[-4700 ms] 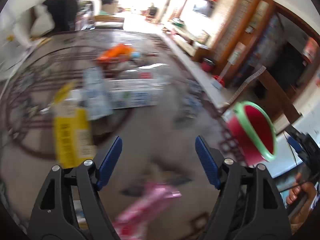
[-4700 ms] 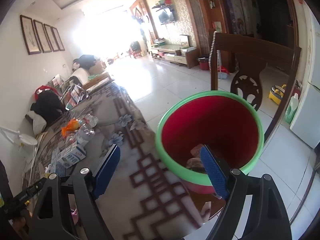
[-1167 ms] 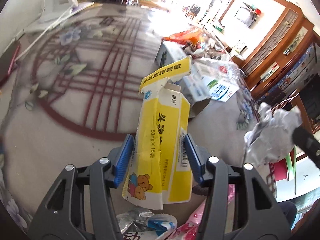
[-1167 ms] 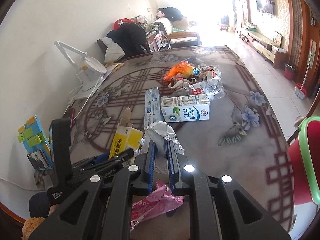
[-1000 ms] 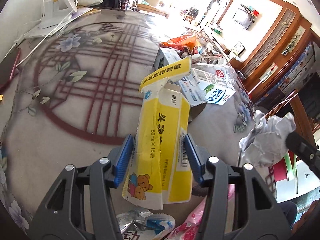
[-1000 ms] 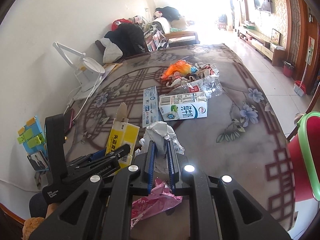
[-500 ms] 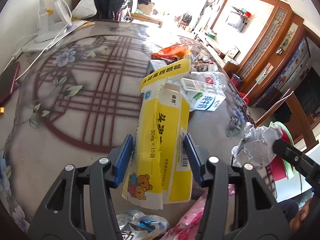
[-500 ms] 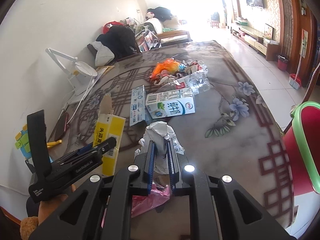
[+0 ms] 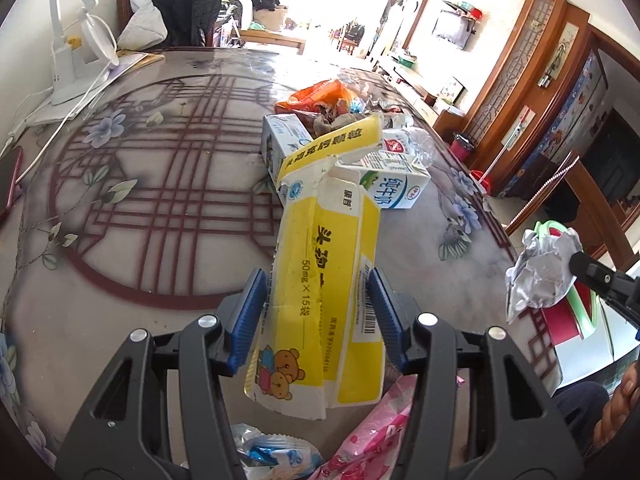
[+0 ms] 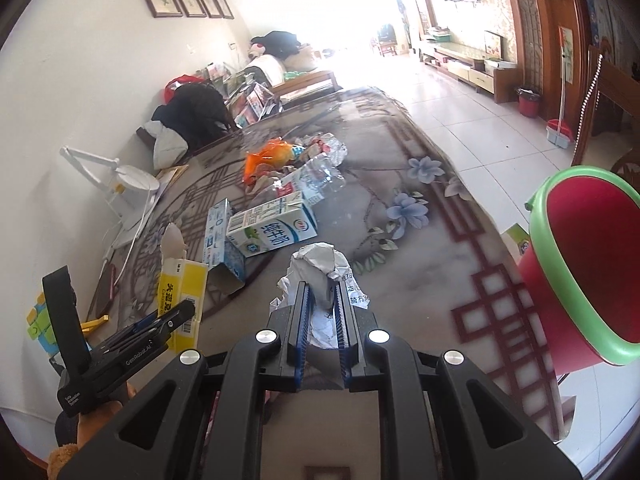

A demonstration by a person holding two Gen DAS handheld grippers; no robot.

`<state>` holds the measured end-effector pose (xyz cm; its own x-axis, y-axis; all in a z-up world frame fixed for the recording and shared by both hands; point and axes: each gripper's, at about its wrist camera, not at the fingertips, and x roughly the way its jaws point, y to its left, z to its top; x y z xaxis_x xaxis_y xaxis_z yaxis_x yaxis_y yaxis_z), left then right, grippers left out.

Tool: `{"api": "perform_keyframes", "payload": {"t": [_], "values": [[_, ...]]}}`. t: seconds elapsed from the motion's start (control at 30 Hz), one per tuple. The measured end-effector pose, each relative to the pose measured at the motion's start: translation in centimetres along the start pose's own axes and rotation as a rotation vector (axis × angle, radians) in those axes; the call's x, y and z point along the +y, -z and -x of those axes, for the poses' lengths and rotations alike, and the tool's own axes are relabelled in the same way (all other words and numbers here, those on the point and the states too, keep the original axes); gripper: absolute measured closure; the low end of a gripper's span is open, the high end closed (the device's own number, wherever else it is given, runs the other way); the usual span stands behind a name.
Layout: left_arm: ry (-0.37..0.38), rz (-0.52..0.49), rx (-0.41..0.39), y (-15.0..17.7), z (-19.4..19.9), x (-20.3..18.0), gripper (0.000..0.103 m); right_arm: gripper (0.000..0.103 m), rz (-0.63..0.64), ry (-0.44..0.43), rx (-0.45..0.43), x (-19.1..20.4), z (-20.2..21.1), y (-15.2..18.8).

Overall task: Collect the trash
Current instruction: 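Carry the foil toward the red bin while the left tool holds the yellow box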

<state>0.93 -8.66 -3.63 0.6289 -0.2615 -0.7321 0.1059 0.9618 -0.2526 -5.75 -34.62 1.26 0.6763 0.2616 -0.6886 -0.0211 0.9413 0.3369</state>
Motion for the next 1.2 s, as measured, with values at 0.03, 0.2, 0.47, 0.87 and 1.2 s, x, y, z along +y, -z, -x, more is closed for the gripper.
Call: {"api": "perform_keyframes", "payload": {"t": [0.03,0.2,0.47,0.87,1.2], "values": [[0.0,-0.004,0.001,0.1,-0.1,-0.1,0.052,0.091,-0.005,0.001,-0.002,-0.2,0.1,0.0],[0.001,-0.021,0.008,0.2,-0.3,-0.4,0.052,0.091,-0.03,0.013,-0.014,-1.3,0.6,-0.1],[0.0,-0.028,0.015,0.4,-0.6,-0.5,0.052,0.091,-0.063,0.021,-0.015,-2.5,1.0,0.1],[0.004,-0.029,0.01,0.3,-0.6,-0.6,0.052,0.091,-0.091,0.072,-0.07,-4.3,2.7,-0.6],[0.009,-0.07,-0.079,0.1,1.1,-1.4,0.052,0.09,-0.264,0.229,-0.174,-13.3,7.5,-1.2]]}}
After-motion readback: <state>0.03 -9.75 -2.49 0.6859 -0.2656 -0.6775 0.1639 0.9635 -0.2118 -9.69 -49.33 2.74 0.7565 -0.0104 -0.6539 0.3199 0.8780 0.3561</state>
